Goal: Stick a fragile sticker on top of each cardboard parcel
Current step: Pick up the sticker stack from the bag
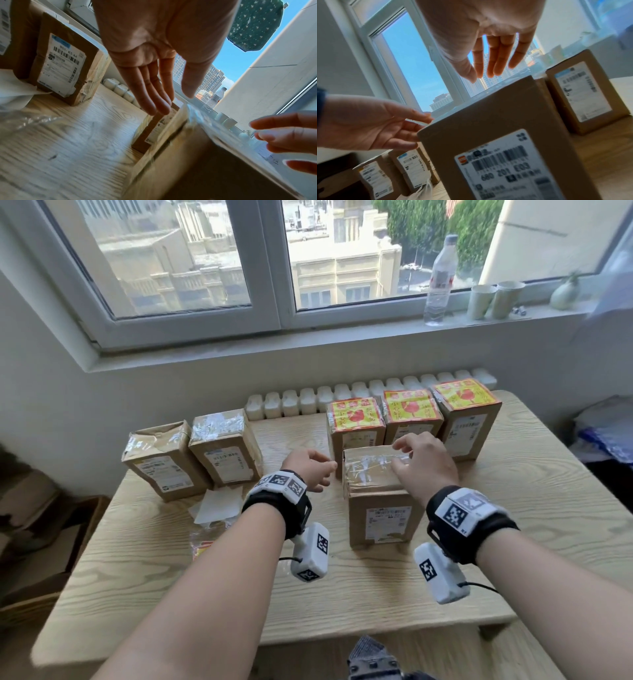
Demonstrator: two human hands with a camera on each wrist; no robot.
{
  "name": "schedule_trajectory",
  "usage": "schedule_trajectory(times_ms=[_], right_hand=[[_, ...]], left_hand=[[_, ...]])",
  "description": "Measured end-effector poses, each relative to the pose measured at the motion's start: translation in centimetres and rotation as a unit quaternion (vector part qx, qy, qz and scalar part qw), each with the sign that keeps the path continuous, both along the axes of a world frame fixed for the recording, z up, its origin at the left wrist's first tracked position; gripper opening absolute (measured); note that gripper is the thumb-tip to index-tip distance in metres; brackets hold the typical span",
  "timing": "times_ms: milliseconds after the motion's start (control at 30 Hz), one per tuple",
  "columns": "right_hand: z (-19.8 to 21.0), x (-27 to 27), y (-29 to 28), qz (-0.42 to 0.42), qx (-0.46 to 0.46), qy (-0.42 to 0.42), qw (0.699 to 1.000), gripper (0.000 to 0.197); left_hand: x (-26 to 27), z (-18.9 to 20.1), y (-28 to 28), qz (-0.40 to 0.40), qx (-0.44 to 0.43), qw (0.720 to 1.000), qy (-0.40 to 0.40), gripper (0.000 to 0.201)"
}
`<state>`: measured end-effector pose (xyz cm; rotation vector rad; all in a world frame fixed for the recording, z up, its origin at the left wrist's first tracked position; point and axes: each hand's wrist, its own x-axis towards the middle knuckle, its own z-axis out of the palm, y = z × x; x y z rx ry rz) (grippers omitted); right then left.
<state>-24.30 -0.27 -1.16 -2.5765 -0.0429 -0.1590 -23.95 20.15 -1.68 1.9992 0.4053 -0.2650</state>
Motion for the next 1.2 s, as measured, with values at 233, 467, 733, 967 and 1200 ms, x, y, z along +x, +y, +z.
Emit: schedule_trajectory(times_ms=[233, 467, 733, 967, 1200], right_hand=[[0.9, -0.1, 8.7, 0.138, -0.043, -0.03, 0.989, 0.022], [-1.9, -1.3, 17.5, 0.257, -0.08, 0.035, 0.962, 0.024], [-7.7, -2.0, 20.0, 0.189, -0.14, 0.129, 0.963, 0.024], [-11.8, -2.8, 19.9, 0.099, -0.045, 0.327, 0.939, 0.026], [-15.3, -3.4, 22.2, 0.041, 0.106, 0.419, 0.901, 0.009]], left_hand=[[-0.7, 0.9, 7.0, 0.013, 0.098, 0.995, -0.035, 0.01], [-3.8, -1.1, 17.3, -0.002, 0.208, 0.978, 0.016, 0.014], [-6.0, -7.8, 25.8, 0.038, 0.192, 0.973, 0.121, 0.014], [-6.9, -12.6, 26.5, 0.018, 0.165, 0.954, 0.25, 0.04], [-6.9, -14.5, 25.6, 0.103, 0.029, 0.959, 0.264, 0.077]])
